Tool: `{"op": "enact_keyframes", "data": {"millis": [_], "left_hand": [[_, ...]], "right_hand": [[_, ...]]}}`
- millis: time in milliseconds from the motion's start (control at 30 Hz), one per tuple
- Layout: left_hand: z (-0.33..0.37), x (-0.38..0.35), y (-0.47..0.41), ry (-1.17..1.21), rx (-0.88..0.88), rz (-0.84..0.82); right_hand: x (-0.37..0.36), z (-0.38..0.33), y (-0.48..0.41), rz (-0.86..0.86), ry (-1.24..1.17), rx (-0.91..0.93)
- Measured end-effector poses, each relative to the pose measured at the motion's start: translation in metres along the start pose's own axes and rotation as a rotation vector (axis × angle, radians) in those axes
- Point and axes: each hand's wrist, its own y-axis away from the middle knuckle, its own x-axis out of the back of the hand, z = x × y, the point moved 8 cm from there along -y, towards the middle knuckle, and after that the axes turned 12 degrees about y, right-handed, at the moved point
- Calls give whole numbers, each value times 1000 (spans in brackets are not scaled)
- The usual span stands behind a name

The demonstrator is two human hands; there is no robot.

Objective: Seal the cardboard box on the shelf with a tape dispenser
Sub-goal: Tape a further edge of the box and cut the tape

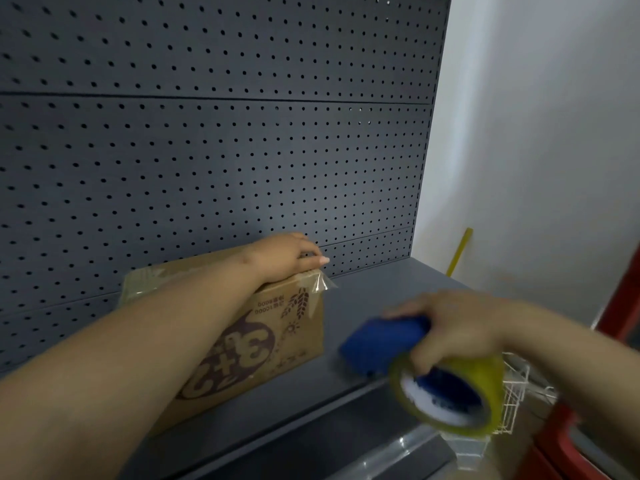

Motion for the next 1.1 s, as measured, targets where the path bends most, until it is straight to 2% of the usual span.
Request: {"op": "enact_keyframes", "data": {"millis": [67,167,333,467,600,867,1100], "left_hand": [[8,0,6,74,-62,-4],[9,1,13,133,-30,-25],[20,-3,15,-21,-138,-62],[31,-9,15,-122,-192,-131],[30,-15,10,-98,-254,-174],[25,-18,4,63,-242,-217],[30,-16,5,-56,-236,-161]], "right_hand": [[32,17,3,115,-173,10],[67,36,-3,303,-344,-22],[86,41,-33,650,-255,-173],[88,30,-62,774,-285,-195],[90,27,-90,805,-260,-240],[79,26,-148,723,-227,-295],[52,32,-198,564,-137,-283]]}}
